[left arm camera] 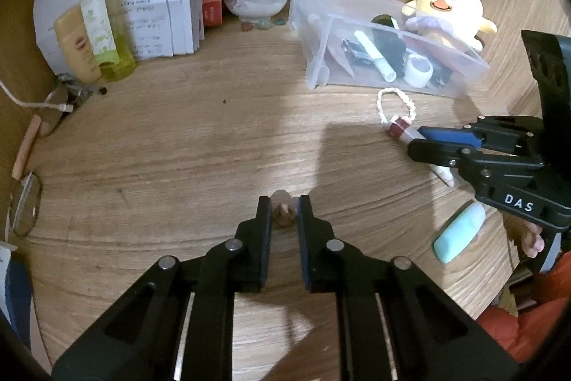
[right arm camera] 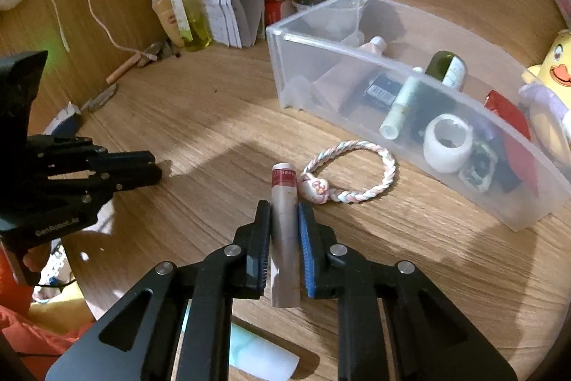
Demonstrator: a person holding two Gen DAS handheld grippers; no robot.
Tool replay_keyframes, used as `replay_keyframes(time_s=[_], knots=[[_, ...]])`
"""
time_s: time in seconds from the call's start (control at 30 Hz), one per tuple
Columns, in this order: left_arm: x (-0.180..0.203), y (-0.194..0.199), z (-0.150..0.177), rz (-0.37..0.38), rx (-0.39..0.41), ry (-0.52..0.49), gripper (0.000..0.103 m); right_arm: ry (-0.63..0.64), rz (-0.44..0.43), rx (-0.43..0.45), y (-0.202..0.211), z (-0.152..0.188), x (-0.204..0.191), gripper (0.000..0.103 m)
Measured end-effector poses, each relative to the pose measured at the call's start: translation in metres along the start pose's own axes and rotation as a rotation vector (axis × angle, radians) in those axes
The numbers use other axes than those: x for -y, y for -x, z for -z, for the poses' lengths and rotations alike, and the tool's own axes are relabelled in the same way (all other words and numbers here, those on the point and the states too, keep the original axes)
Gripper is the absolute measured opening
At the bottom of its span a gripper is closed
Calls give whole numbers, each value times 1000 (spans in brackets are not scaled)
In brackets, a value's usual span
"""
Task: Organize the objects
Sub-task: 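Grasp the white red-capped lip balm with the right gripper while the left gripper grasps the small brown bead, then carry the lip balm and brown bead over the clear bin with both grippers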
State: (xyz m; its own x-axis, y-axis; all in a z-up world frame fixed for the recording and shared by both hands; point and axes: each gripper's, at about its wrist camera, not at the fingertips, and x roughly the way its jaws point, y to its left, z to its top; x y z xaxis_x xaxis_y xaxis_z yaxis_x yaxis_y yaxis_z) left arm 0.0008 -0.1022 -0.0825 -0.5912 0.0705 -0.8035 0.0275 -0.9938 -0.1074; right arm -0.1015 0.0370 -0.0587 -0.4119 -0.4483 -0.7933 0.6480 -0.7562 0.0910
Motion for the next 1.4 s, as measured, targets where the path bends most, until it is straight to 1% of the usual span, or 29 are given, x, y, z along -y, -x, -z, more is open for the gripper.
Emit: replay_keyframes(time_s=[0.2, 0.43, 0.57, 0.67, 0.97, 1.4], knots=[[10, 10, -14, 9, 50, -11, 13, -22, 16, 48, 17, -3, 9, 14], [28, 19, -34, 42, 113, -20, 13, -68, 38, 123, 42, -5, 26, 14], [43, 24, -47, 35, 159, -52, 13, -106, 49, 174, 56, -7, 38, 14], [52, 26, -55, 48, 183, -62, 13, -125, 55, 205, 66, -8, 46, 14], [71, 24, -74, 79, 217, -59, 13, -170, 82, 298, 99, -13, 68, 14], [87, 29, -106, 66, 289, -84, 13, -207, 124, 396, 126, -23, 93, 14]])
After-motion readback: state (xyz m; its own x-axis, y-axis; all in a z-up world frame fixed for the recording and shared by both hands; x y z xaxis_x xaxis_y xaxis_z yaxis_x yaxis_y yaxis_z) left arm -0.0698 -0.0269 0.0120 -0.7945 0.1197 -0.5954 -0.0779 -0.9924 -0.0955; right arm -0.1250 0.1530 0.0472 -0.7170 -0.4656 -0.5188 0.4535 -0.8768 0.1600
